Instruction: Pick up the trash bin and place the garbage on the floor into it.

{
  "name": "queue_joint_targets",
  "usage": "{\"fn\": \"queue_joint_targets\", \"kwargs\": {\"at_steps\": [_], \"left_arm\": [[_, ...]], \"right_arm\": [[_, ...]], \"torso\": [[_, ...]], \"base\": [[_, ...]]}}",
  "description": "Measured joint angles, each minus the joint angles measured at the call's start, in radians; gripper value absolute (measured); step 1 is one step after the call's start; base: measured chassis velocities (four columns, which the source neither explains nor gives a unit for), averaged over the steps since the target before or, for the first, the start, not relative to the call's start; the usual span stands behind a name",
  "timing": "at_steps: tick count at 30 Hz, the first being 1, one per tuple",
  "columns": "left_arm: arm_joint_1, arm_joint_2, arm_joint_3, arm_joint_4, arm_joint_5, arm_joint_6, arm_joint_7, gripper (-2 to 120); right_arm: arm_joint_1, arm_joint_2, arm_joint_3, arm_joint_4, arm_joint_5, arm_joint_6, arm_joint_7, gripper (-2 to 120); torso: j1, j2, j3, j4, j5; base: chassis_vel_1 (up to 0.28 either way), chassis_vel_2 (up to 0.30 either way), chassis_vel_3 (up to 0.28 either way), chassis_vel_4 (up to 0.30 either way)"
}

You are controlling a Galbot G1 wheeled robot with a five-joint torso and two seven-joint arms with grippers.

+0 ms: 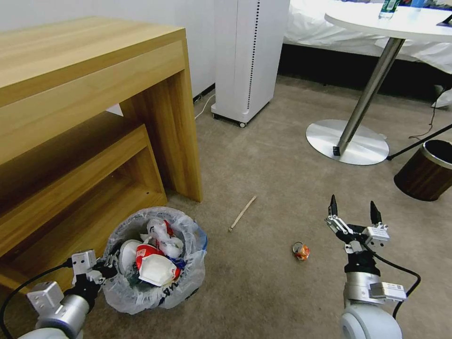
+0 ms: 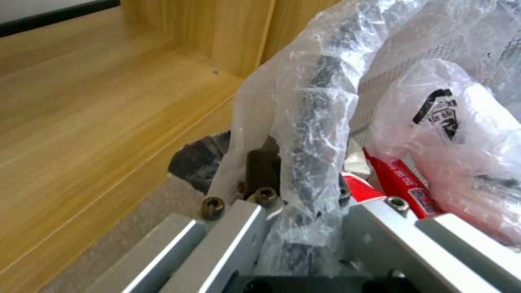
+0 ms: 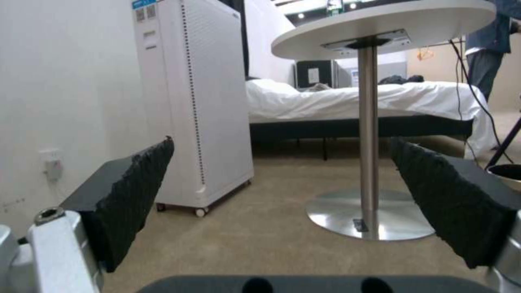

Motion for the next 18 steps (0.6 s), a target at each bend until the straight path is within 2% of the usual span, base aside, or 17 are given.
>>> {"fn": "queue_joint_targets", "kwargs": {"at_steps": [9, 15, 18], "left_arm": [[-0.002, 0.001, 0.006, 0.002, 0.006, 0.015, 0.004, 1], [0.019, 0.038, 0.005, -0.024, -0.013, 0.09, 0.041, 1], [0.036, 0.066, 0.001, -0.039, -0.023, 0.125, 0.063, 1]], "right_arm": [[0.006, -0.004, 0.0, -0.007, 0.0, 0.002, -0.004, 100], [0.007, -0.008, -0.008, -0.005, 0.016, 0.004, -0.017, 100], [0.009, -0.011, -0.01, -0.005, 0.02, 0.004, -0.02, 100]], "torso": [[0.0, 0.0, 0.0, 0.0, -0.0001], [0.0, 0.0, 0.0, 0.0, -0.0001], [0.0, 0.0, 0.0, 0.0, -0.0002]], "base": [[-0.101, 0.1, 0.097, -0.096], [-0.077, 0.09, 0.108, -0.094], [0.0, 0.0, 0.0, 0.0]]}}
